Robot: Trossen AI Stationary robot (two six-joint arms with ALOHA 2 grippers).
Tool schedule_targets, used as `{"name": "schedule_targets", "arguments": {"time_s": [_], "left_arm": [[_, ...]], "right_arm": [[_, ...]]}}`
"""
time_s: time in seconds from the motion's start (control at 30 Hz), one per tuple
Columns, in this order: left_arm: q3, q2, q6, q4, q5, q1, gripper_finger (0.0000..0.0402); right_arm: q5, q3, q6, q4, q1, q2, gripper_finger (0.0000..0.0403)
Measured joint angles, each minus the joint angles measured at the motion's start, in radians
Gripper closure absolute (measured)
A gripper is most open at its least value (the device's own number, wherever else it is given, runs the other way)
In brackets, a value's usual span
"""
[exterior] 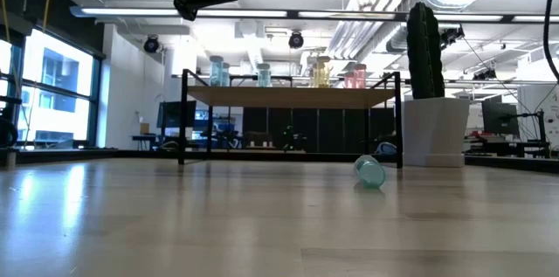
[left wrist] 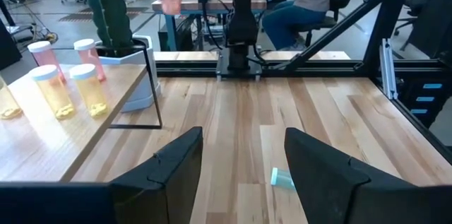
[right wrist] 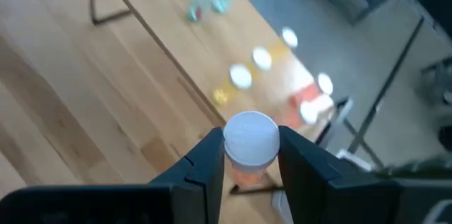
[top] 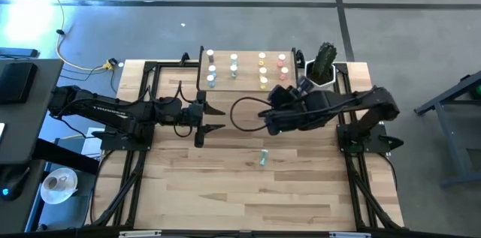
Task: Pick and place medicine bottles onto shelf by color
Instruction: Put the pink pill bottle on the shelf aligned with the other pink pill bottles
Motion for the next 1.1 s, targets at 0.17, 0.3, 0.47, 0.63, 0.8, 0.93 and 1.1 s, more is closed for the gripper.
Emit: {"name": "schedule_targets", "arguments": {"time_s": [0.17,0.3,0.47,0.63,0.8,0.93,1.1], "left_arm": [[0.000,0.000,0.000,-0.001,0.000,0.000,0.0210],[0.000,0.000,0.000,0.000,0.000,0.000,0.0209],[0.000,0.000,0.000,0.000,-0.001,0.000,0.0211],[0.000,0.000,0.000,0.000,-0.003,0.000,0.0209],[0.000,0.000,0.000,0.000,-0.003,0.000,0.0211],[0.000,0.000,0.000,0.000,-0.003,0.000,0.0210],[0.000,0.000,0.000,0.000,-0.003,0.000,0.0210]], "right_arm": [[0.000,-0.244,0.119,0.092,-0.001,-0.127,0.0300],[0.003,-0.460,0.139,0.262,-0.012,-0.272,0.0300],[0.004,-0.719,0.101,0.546,-0.056,-0.449,0.0300],[-0.051,-0.896,-0.087,0.887,-0.141,-0.544,0.0300],[-0.154,-0.945,-0.228,1.040,-0.254,-0.543,0.0300],[-0.229,-0.945,-0.285,1.057,-0.322,-0.521,0.0300],[-0.268,-0.945,-0.322,1.045,-0.367,-0.513,0.0300]]}}
